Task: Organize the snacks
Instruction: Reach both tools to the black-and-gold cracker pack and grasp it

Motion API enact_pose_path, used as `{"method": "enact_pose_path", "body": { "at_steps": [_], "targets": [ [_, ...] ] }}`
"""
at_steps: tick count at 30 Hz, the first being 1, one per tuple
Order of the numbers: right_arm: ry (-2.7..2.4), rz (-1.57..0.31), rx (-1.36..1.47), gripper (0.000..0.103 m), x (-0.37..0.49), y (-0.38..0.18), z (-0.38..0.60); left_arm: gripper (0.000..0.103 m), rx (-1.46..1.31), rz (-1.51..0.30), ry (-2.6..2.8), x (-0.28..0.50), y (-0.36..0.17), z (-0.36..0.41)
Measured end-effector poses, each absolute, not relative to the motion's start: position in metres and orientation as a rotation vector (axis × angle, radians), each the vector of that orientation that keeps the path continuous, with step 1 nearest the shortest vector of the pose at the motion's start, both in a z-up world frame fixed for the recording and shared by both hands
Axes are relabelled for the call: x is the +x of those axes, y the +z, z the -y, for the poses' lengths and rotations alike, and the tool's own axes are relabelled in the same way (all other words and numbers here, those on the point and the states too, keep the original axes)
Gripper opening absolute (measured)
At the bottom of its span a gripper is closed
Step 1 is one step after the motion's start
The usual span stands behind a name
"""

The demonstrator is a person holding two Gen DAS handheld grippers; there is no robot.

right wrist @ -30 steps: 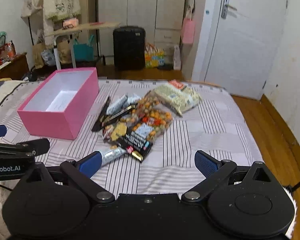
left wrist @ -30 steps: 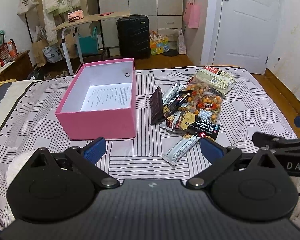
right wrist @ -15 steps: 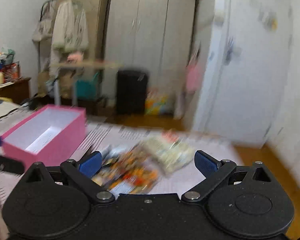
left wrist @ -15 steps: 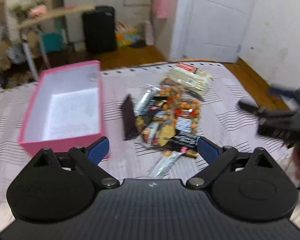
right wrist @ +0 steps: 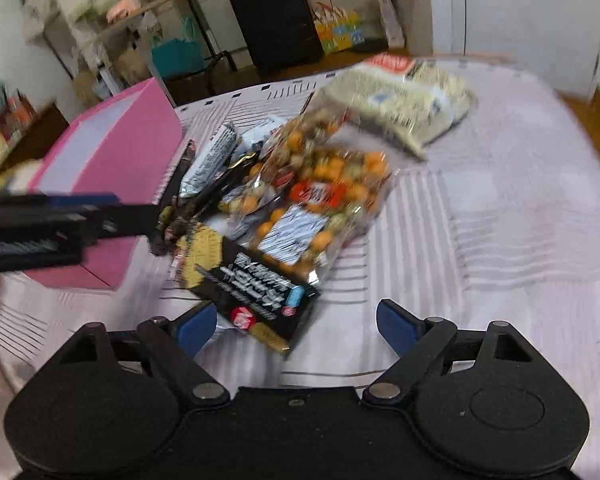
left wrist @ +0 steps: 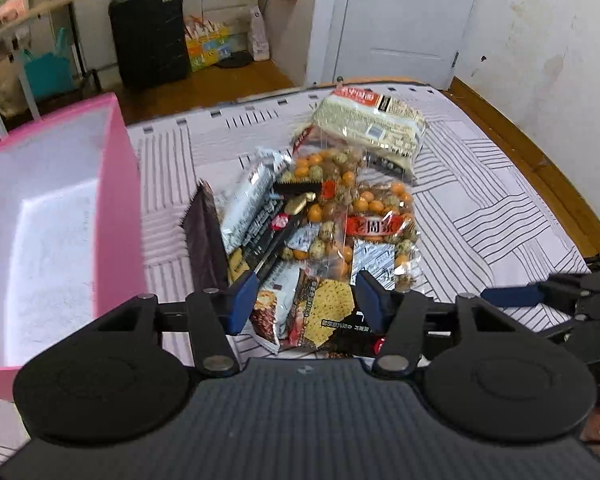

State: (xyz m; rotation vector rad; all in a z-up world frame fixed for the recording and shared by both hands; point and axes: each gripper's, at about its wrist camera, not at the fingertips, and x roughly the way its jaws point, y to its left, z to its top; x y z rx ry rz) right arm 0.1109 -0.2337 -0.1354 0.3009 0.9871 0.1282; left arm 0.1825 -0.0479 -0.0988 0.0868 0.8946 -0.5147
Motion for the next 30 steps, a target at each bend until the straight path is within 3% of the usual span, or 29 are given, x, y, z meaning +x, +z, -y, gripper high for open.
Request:
{"method": "enact_pose_path", "body": {
  "at_steps": [4, 7, 10, 14, 18, 30],
  "targets": [
    [0.169, -1.081, 0.45, 0.086, 0.12, -0.159, 0.235, 0.036, 0.036, -0.984, -0.537, 0.2, -0.127, 0.051],
    [0.151, -1.09, 0.475, 0.084, 0.122, -0.167, 0.236, 0.033, 0.006, -1.018, -0.555, 0.204, -0.139, 0.053],
    [0.141, -1.078, 0.463, 0.083, 0.125, -0.171, 0.234, 0.033, 0.047, -0.995, -0.582, 0.201, -0.142, 0.06],
    [0.139, -1.066, 0.381, 0.064, 0.127, -0.17, 0.223, 0.033, 0.05, -1.065, -0.623, 0.206, -0.15, 0.064],
    [0.111, -1.075, 0.377, 0.06, 0.128, -0.172, 0.23, 0.036, -0.044, -1.122, -0.589, 0.215, -0.158, 0.056],
    [0.055, -1.098, 0.257, 0.066, 0.112, -0.169, 0.219, 0.036, -0.054, -1.155, -0.583, 0.211, -0.17, 0.055]
  ]
}}
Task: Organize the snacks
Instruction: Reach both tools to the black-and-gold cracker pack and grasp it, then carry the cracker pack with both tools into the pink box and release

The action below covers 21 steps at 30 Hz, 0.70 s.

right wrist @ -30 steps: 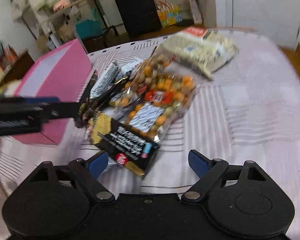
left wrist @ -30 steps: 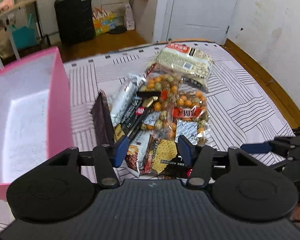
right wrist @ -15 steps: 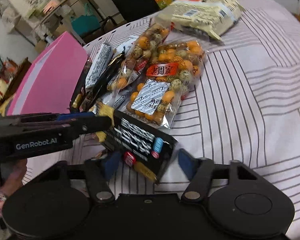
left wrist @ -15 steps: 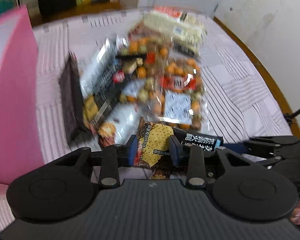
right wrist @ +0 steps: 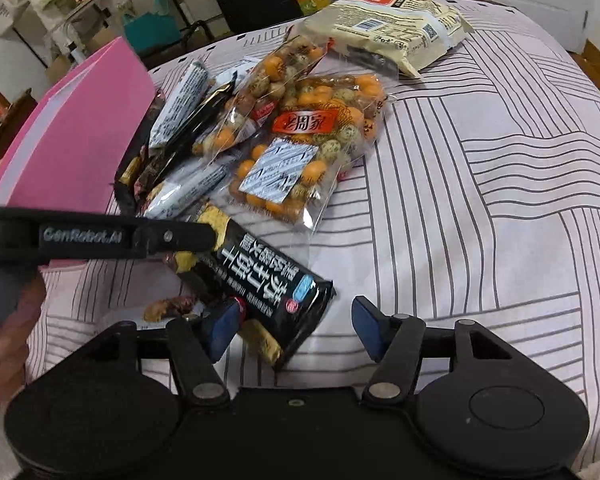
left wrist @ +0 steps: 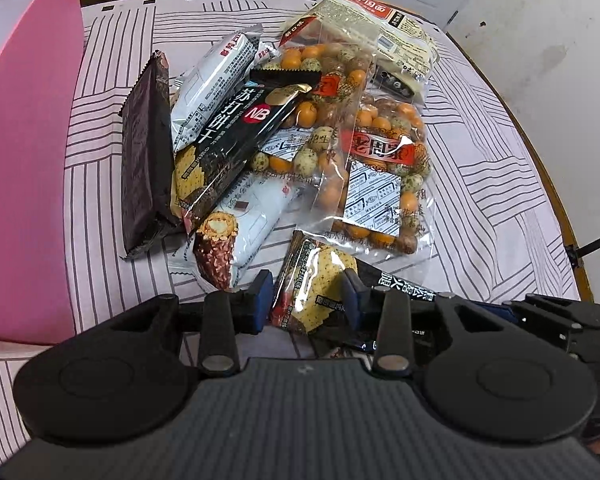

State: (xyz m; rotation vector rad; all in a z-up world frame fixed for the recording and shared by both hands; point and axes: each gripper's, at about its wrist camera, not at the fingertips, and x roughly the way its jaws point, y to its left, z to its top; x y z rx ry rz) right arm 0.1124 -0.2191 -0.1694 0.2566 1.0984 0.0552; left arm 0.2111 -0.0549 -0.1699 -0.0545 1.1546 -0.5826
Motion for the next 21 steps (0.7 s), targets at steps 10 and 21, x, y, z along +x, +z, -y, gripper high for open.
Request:
{"method": "enact_pose_path", "body": {
  "at_steps": [10, 21],
  "targets": [
    [0.088, -1.117, 0.316, 0.043, 0.111, -0.17, 0.226, 0.029, 0.154, -1.09, -0.668, 0.19, -0.163, 0.076],
    [0.086, -1.1, 0.353, 0.048, 0.116, -0.174, 0.229, 0.046, -0.08, -1.189, -0.641, 0.204, -0.17, 0.06]
  ]
}}
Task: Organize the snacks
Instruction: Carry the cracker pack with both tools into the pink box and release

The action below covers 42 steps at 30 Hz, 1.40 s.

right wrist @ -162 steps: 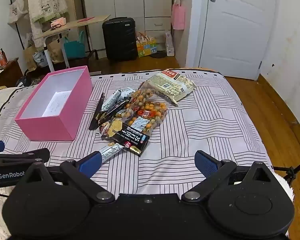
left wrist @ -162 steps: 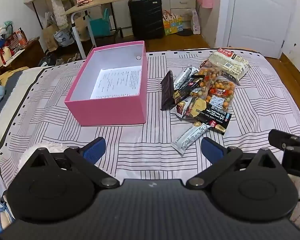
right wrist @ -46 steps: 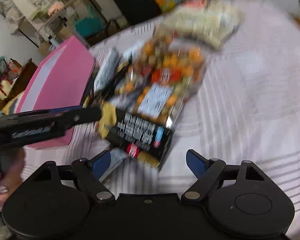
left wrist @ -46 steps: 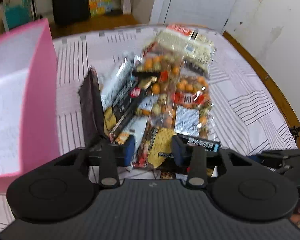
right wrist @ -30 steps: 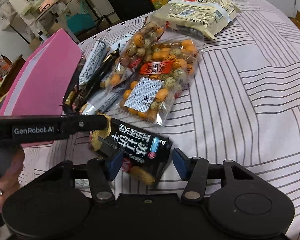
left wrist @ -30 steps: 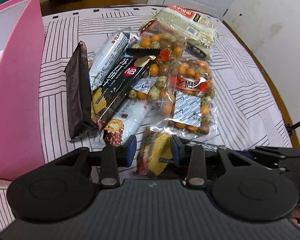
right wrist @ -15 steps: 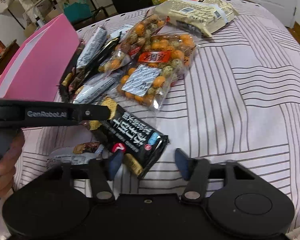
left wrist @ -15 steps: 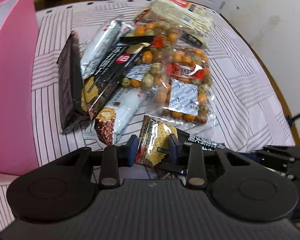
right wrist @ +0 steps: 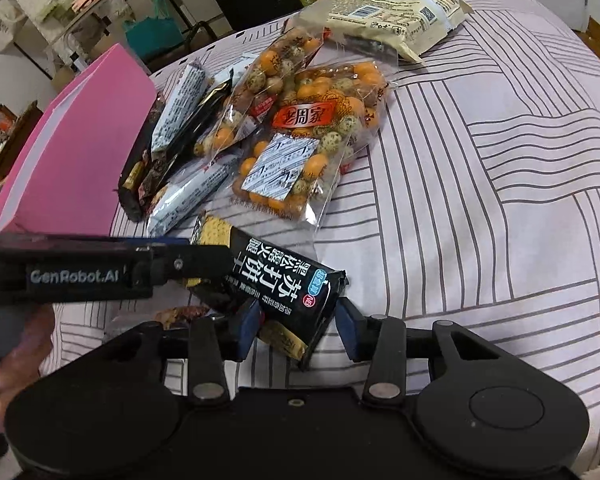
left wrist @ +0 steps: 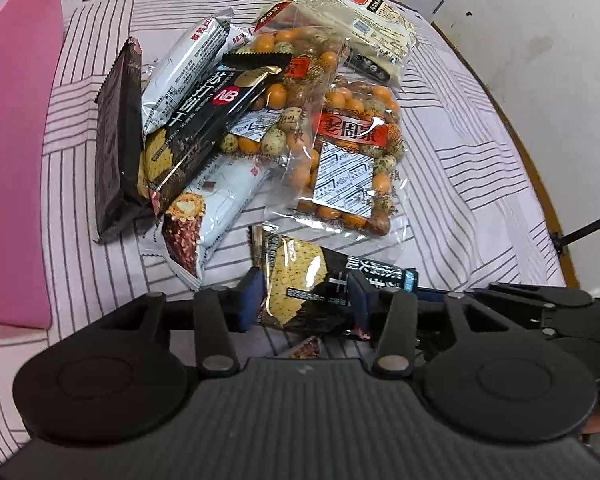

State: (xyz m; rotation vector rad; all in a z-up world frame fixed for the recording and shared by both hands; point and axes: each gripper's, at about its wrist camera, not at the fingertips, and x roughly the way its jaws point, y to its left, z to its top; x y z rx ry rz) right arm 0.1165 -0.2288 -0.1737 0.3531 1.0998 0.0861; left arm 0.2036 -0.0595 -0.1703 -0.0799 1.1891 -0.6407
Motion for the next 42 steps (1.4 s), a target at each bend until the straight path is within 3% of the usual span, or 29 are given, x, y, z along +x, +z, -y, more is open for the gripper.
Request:
{"method": "enact_pose_path", "body": {
  "at_steps": [4, 12, 21, 42],
  "targets": [
    [0.091, -1.076, 0.297, 0.047, 0.112, -0.166, 0.222, 0.046, -0.197, -1.211, -0.648, 0.204, -0.164, 0.045],
    [0.097, -1.027, 0.31, 0.047, 0.102, -0.141, 0.23, 0.047, -0.277, -1.089, -0.711, 0.175, -0.119, 0.028],
    [0.118, -0.94, 0.231, 0.04, 0.083, -0.105, 0.216, 0.046, -0.21, -1.005, -0.667, 0.146, -0.091, 0.021],
    [0.279, -0.957, 0.088, 0.039, 0.062, -0.025, 0.148, 0.046, -0.132, -1.02, -0.586, 0.086, -0.048, -0.044]
  ]
}}
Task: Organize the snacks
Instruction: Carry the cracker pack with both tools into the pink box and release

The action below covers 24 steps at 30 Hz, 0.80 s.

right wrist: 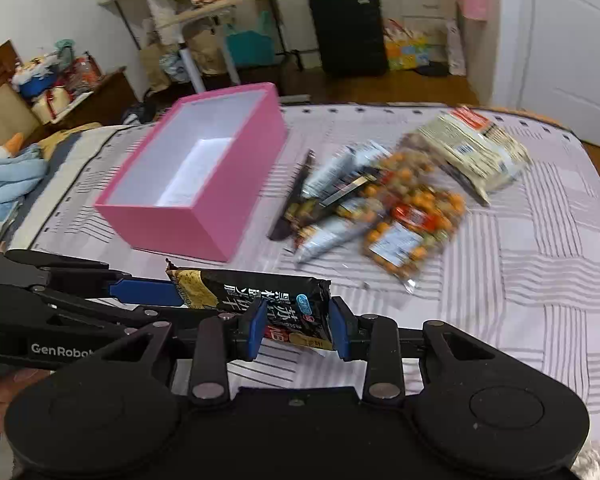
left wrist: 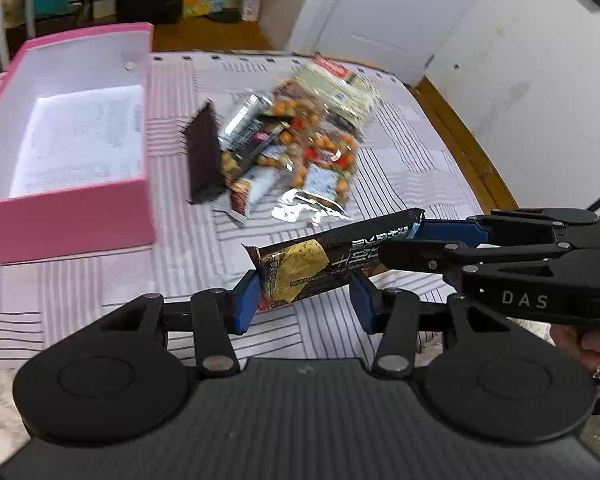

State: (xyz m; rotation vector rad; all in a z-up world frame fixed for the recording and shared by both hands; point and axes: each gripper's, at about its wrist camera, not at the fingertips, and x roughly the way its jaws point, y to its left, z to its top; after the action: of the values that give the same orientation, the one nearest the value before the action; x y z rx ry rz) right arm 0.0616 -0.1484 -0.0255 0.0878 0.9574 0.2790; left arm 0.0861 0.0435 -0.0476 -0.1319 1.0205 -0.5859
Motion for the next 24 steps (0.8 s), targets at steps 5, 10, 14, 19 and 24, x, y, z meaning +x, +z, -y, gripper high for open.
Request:
{"method": "enact_pose_path", "body": {
  "at_steps": [5, 10, 14, 19, 24],
  "targets": [
    [0.351, -0.887, 0.06, 0.032, 0.074, -0.007, 0.123, 0.046, -0.138, -0.921, -0.518, 0.085, -0.026, -0.077],
    [0.419, -0.827, 0.063, 0.029, 0.1, 0.001, 0.097, 0.046, -0.191, -0.87, -0.436, 0.103, -0.015, -0.112],
    [0.456, -0.766, 0.118, 0.029, 0.127, -0.005, 0.082, 0.046, -0.202, -0.834, -0.364, 0.131, -0.015, -0.133],
    [0.484, -0.753, 0.168, 0.029, 0.167, -0.028, 0.062, 0.046, -0.209, -0.835, -0.276, 0.175, -0.031, -0.154],
    [0.515, -0.789, 0.171, 0.029, 0.202, -0.044, 0.043, 0.047, -0.233, -0.88, -0.226, 0.214, -0.051, -0.173]
  ]
}}
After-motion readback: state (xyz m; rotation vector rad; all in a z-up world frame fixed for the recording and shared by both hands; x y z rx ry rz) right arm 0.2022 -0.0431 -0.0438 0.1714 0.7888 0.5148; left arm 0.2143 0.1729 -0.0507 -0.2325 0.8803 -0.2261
